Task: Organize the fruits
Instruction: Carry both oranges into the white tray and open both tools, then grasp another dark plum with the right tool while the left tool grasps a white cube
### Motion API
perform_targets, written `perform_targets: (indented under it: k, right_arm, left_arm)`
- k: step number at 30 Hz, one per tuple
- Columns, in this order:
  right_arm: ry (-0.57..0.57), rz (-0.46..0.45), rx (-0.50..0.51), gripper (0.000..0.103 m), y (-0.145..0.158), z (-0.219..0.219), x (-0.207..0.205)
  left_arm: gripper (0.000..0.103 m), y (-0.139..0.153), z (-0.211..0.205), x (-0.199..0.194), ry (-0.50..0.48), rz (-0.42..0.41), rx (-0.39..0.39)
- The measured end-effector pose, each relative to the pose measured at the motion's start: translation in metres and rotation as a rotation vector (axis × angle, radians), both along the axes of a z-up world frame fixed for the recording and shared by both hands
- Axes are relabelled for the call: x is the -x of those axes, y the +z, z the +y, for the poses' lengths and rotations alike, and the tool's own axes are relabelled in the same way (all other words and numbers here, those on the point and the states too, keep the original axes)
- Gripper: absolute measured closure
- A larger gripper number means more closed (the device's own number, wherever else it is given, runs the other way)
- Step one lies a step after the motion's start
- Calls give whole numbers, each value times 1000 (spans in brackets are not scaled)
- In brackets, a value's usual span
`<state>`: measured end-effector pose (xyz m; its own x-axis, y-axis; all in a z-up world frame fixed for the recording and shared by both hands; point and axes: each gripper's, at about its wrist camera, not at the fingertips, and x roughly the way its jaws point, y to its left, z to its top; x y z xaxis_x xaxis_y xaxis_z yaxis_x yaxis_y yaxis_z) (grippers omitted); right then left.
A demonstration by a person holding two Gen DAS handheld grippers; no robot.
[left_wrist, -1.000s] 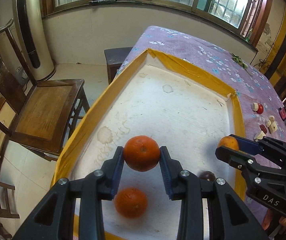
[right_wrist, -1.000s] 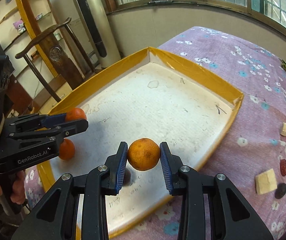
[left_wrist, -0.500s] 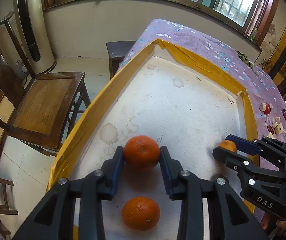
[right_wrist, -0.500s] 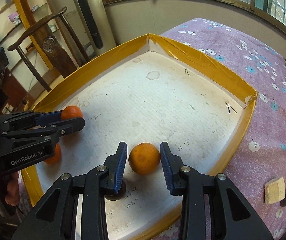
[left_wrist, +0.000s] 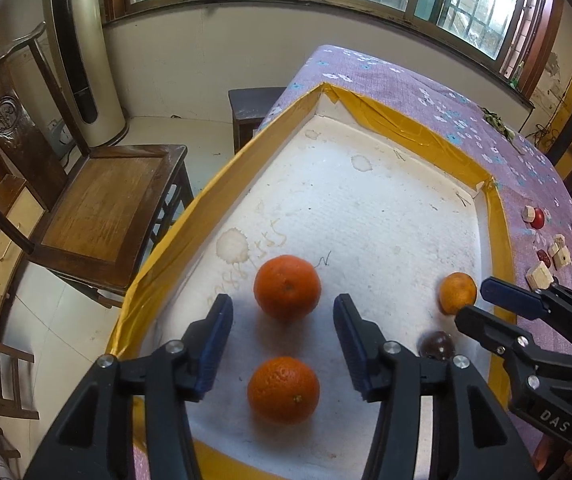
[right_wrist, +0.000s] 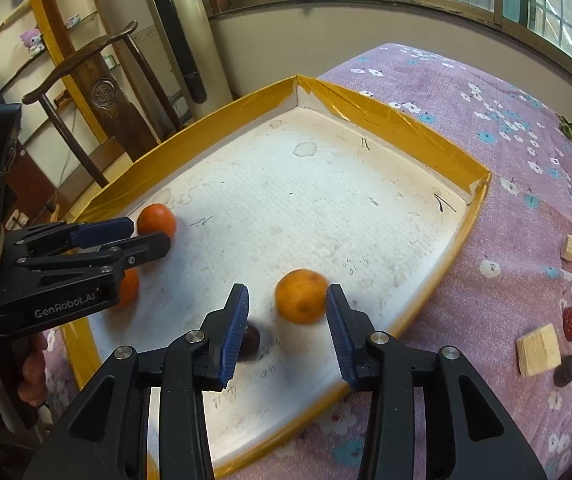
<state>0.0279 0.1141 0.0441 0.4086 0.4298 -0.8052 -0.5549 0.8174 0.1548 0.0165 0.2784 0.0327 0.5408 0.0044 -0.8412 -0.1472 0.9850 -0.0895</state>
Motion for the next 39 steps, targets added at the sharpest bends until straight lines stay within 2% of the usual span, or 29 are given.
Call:
perform_targets:
  k: [4,5,6,9,12,18,21,26,34,36,39]
  right_arm:
    - [-5,-37,0,60,10,-12,18]
    - [-10,-41,0,56,11,-16,22]
    - [-18,-40,-1,47,11,-22,25]
    - [-51,-37,-5,39,11,-40,33]
    - [-99,-35,5,32,10,-60,40]
    - [-229,-31,41,26,10,-107,43]
    - [-301,-16,53,17,10,-134,43]
    - [-391,29,21,17,5,-184,44]
    - [-525,20,22,17,5,-248,35]
    - [-517,19,10,17,4,-255,28]
    - [-428,1,-29,17,5,-249,21]
  left_arm:
    - [42,6,-9,9,6,-17,-15]
    - [41,8,-12,11,4,-22,-16]
    - [40,10,-16,12,-1,-27,-16]
    - [38,17,-32,17,-25,-43,-19]
    - [36,23,-52,20,-60,-56,-23]
    - [34,32,-98,24,-138,-67,-31]
    - [33,35,-121,25,-173,-69,-34]
    - [31,36,-157,26,-237,-67,-43]
    - [29,28,-204,29,-314,-32,-70]
    - [29,26,-211,30,-322,-20,-87]
    - [28,24,-216,31,-321,-8,-94]
